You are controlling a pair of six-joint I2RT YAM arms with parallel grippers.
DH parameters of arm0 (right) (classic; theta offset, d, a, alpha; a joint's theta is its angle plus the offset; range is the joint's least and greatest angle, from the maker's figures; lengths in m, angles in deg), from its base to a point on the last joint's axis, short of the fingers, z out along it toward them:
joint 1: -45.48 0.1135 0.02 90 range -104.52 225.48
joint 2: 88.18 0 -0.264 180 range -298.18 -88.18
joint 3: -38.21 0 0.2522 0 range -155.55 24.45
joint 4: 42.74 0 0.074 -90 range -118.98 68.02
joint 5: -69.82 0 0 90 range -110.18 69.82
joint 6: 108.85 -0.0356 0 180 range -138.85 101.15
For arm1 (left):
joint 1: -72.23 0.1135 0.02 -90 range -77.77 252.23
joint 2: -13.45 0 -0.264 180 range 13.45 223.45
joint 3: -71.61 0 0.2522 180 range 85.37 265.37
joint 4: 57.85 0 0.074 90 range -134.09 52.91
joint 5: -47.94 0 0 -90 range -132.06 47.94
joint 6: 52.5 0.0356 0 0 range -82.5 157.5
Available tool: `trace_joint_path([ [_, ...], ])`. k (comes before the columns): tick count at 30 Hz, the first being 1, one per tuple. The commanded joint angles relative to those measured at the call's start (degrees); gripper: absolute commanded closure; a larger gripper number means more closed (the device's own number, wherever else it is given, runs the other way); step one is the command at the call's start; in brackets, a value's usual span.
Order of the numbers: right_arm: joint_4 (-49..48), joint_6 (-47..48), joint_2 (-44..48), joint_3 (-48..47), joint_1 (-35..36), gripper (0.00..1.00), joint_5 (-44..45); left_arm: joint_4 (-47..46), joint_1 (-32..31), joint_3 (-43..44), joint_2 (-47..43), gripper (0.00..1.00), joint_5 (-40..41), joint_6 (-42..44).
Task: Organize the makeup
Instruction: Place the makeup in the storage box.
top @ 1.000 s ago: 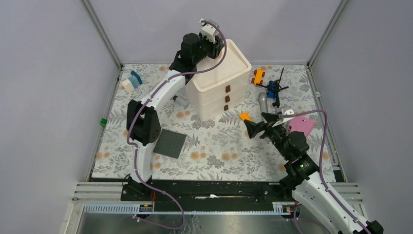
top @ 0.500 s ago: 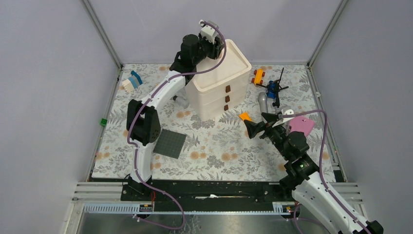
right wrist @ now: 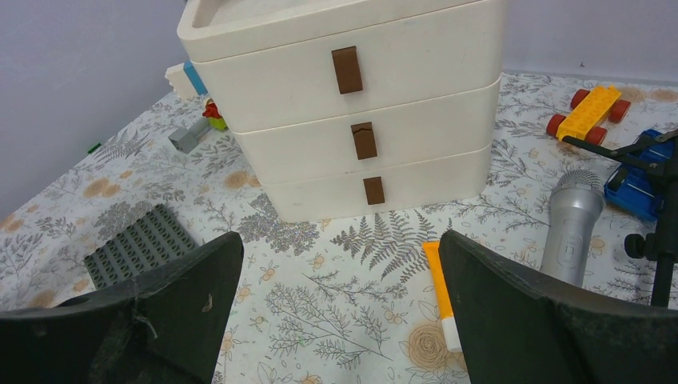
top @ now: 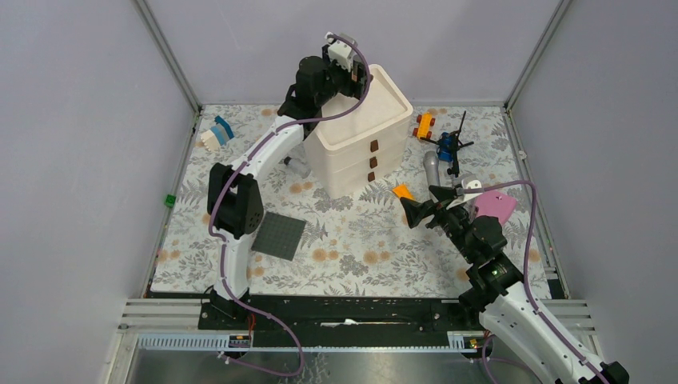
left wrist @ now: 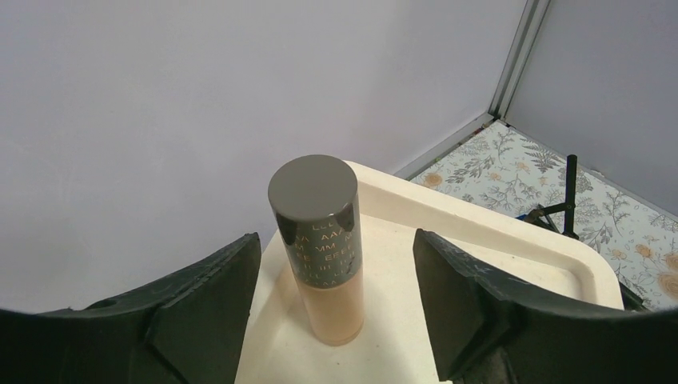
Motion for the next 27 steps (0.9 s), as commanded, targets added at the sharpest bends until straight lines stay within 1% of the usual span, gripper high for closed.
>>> trace_joint_path([
  [1, -2.5, 1.0, 0.4, 0.3, 0.2, 0.00, -0.4, -2.2, 0.5, -0.2, -2.5, 0.21, -0.1, -0.1],
  [4, -2.6, 0.9, 0.5, 0.3, 0.3, 0.00, -0.4, -1.4, 0.5, 0.6, -2.6, 0.17, 1.0, -0.1],
  [8, -2.5, 0.8, 0.8, 0.5, 0.3, 0.00, -0.4, -0.1, 0.5, 1.4, -4.0, 0.05, 5.3, -0.9],
  [10, -2.6, 0.9, 0.8, 0.4, 0.2, 0.00, -0.4, -0.2, 0.6, 1.5, -5.2, 0.01, 6.3, -1.3],
  [13, -2.6, 1.0, 0.8, 0.5, 0.2, 0.00, -0.4, 0.2, 0.7, 2.5, -6.4, 0.01, 7.4, -1.5],
  [17, -2.8, 0.4, 1.0, 0.8, 0.3, 0.01, -0.4, 1.9, 0.7, 5.0, -7.7, 0.01, 8.0, -4.5],
  [21, -3.1, 0.3, 1.3, 1.1, 0.3, 0.00, -0.4, 3.0, 0.9, 5.2, -11.1, 0.01, 8.1, -5.9],
  [23, -3.1, 0.2, 1.2, 1.0, 0.2, 0.00, -0.4, 3.2, 1.2, 3.6, -13.8, 0.01, 9.1, -6.9],
  [25, -3.0, -0.1, 1.3, 1.1, 0.3, 0.00, -0.4, 3.2, 1.8, -0.4, -17.4, 0.01, 11.9, -9.0],
  [27, -3.0, -0.7, 1.5, 1.3, 0.2, 0.00, -0.4, 3.8, 3.0, -5.0, -21.7, 0.01, 17.0, -12.3],
])
